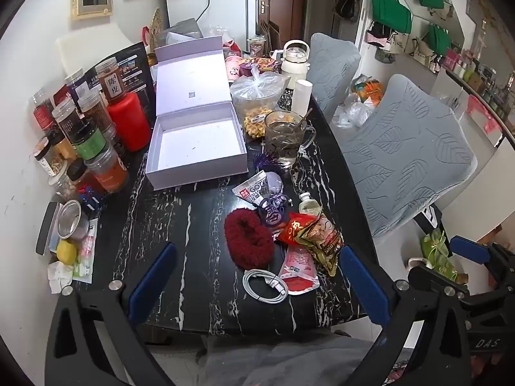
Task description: Organize soft objects
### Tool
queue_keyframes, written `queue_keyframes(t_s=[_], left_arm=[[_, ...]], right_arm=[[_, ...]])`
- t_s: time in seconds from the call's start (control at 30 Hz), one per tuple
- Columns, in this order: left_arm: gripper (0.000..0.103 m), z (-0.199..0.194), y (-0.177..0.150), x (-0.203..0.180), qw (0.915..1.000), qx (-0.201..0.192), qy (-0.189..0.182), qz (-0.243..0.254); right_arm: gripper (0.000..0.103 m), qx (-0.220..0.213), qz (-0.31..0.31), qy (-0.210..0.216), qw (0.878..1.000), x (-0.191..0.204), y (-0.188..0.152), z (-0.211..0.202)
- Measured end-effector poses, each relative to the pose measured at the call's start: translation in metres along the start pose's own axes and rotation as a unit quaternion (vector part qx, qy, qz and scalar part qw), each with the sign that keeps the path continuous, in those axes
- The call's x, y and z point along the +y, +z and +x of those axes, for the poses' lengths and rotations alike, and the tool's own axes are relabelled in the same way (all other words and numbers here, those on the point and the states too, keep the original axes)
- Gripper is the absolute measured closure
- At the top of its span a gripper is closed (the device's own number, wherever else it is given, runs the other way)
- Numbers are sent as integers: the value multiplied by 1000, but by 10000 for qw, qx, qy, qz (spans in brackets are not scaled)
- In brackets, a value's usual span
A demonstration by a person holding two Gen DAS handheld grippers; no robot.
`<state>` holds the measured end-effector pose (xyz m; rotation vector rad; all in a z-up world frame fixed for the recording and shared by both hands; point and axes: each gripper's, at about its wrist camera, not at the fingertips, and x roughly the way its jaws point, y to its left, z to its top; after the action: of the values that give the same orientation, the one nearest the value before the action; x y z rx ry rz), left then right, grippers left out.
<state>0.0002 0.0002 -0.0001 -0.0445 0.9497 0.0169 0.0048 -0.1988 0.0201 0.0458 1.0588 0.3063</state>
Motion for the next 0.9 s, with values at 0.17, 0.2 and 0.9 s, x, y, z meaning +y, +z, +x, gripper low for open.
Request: queue_keyframes(t_s=[0.17,0.2,0.9], left_arm=[[0,1,2,0,10000,-21,-15,42],[0,2,2,0,10000,-23,0,47],[0,-4,6,-10,9997,-158,-129,139]], right_arm=[[0,-18,15,25,10000,-2,1,-1],[0,-19,15,23,10000,-2,1,-2],[0,-99,20,-93,9999,-8,8,-2]])
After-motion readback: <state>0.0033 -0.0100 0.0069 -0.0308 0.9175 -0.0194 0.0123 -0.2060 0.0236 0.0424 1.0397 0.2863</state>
